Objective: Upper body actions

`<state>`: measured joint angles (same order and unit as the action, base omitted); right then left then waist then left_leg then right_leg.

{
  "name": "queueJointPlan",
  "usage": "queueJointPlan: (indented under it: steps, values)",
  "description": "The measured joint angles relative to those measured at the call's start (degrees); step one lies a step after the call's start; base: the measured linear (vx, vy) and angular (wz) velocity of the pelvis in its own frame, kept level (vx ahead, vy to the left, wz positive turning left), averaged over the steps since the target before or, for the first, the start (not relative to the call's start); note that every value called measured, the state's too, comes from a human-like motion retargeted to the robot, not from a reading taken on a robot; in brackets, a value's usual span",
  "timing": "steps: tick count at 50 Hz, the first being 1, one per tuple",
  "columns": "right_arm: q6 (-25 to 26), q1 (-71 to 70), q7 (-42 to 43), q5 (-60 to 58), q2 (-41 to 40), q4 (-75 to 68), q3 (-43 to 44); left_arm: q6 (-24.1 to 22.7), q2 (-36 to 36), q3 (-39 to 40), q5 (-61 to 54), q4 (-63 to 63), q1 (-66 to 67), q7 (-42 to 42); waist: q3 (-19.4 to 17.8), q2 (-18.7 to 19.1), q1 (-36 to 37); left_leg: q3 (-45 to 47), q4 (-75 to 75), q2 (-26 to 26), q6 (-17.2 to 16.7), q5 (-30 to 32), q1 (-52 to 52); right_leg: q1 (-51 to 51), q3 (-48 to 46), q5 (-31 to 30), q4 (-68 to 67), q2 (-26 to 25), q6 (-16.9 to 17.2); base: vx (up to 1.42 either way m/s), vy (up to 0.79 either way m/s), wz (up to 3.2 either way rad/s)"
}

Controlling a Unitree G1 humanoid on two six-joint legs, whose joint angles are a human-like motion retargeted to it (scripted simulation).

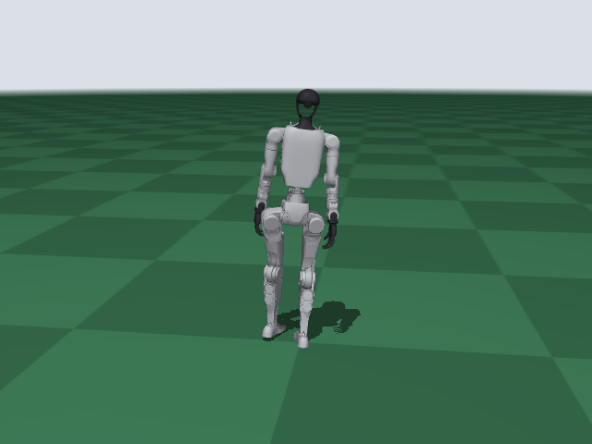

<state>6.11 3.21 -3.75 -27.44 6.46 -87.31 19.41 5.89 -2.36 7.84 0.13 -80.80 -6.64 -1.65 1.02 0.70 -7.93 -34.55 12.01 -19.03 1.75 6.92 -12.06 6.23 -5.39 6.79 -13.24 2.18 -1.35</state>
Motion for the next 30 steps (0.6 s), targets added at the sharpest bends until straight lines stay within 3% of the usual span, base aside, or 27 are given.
queueJointPlan:
  steps: [3, 4, 7, 9, 10, 13, 16, 20, 25, 27, 30]
  values:
    - [-0.4, -0.9, -0.2, -0.5, 0.0, 1.7, -0.1, 0.4, -0.9, -0.5, -0.7, 1.5, -2.9, -0.2, -2.6, -1.0, 5.5, -3.6, -2.2, -1.9, 0.3, 3.8, -0.8, -1.9, -9.1, -0.7, 3.0, 0.4, -1.7, -0.63, -0.08, 1.94]
    - [-0.5, -1.0, -0.2, -0.7, 0.2, 2.2, 0.5, 0.3, -0.6, -0.5, -0.8, 1.7, -3.6, -0.5, -3.1, -1.2, 6.5, -1.9, -3.2, -1.8, 2.1, 3.7, -1.6, -2.3, -11.9, -0.8, 3.8, 1.0, -1.6, -0.67, -0.10, 2.84]
    - [-0.8, -1.0, 0.3, -1.8, 0.9, 3.9, 2.5, -0.8, 1.1, -0.5, -2.8, 2.3, -5.1, -1.9, -3.6, -2.2, 7.8, 14.3, -4.9, 0.9, 9.7, -2.2, -5.6, -3.4, -21.6, -0.7, 5.3, 3.9, -0.8, -0.55, -0.06, 3.24]
    - [-1.0, -0.4, 1.2, -2.2, 1.1, 4.6, 3.2, -1.6, 1.8, -0.5, -4.4, 2.7, -4.8, -1.9, -3.0, -2.6, 5.8, 28.0, -6.2, 4.0, 11.9, -8.0, -7.0, -4.6, -29.2, -0.4, 7.0, 4.6, -0.4, -0.42, -0.04, 3.89]
    - [-1.1, 0.1, 1.7, -2.2, 1.1, 4.8, 3.4, -1.9, 1.9, -0.4, -4.9, 2.8, -4.7, -1.9, -2.4, -2.6, 4.5, 35.2, -6.6, 5.6, 12.2, -10.8, -7.6, -5.3, -33.9, -0.3, 7.8, 5.1, 0.0, -0.37, 0.02, 4.02]
    - [-1.0, 1.7, 2.1, -1.2, 1.3, 3.5, 4.2, -1.9, 2.2, 0.0, -4.1, 3.1, -3.7, -2.0, -0.5, -2.8, 2.4, 59.2, -6.3, 10.9, 8.5, -17.4, -6.2, -7.7, -46.8, 0.6, 10.0, 4.5, 1.0, -0.32, 0.08, 3.71]
    - [-0.4, 2.6, 1.9, -0.6, 1.0, 1.6, 5.2, -2.6, 2.0, 0.5, -2.9, 3.6, -3.0, -3.6, 1.2, -4.0, 3.6, 74.0, -3.8, 14.8, 5.9, -19.6, -4.2, -8.9, -56.6, 1.7, 10.6, 4.9, 2.3, -0.33, 0.17, 2.93]
    - [0.3, 3.1, 2.7, -0.4, 0.0, 0.4, 5.6, -3.5, 1.7, 2.2, -3.2, 3.0, -2.6, -6.4, 3.1, -5.3, 4.5, 78.3, 1.1, 17.2, 4.6, -20.1, -2.8, -10.6, -69.1, 3.2, 10.9, 4.8, 4.4, -0.24, 0.16, 2.75]
    - [0.7, 3.0, 2.8, -0.8, -1.4, 1.0, 5.0, -3.6, 1.1, 5.2, -5.3, 1.1, -1.4, -6.8, 5.0, -6.3, 7.2, 82.0, 0.6, 17.7, 2.1, -19.8, 1.5, -11.7, -77.3, 4.9, 11.0, 3.2, 6.3, -0.11, 0.21, 2.01]
    - [0.5, 2.7, 2.3, -1.4, -2.0, 2.2, 4.9, -3.8, 0.3, 6.1, -5.6, 0.5, -0.5, -7.0, 5.5, -5.6, 8.4, 80.3, -2.1, 17.6, -2.0, -19.3, 3.5, -12.4, -79.6, 5.6, 11.2, 0.9, 7.0, 0.03, 0.20, 1.49]
    - [0.3, 2.3, 2.1, -1.8, -2.7, 3.2, 3.0, -3.7, -0.9, 7.9, -5.3, -1.0, 1.3, -7.0, 6.3, -6.7, 9.3, 73.8, -2.1, 15.5, -0.3, -19.0, 1.3, -13.6, -81.4, 5.3, 12.2, -0.1, 8.0, 0.16, 0.11, 0.97]
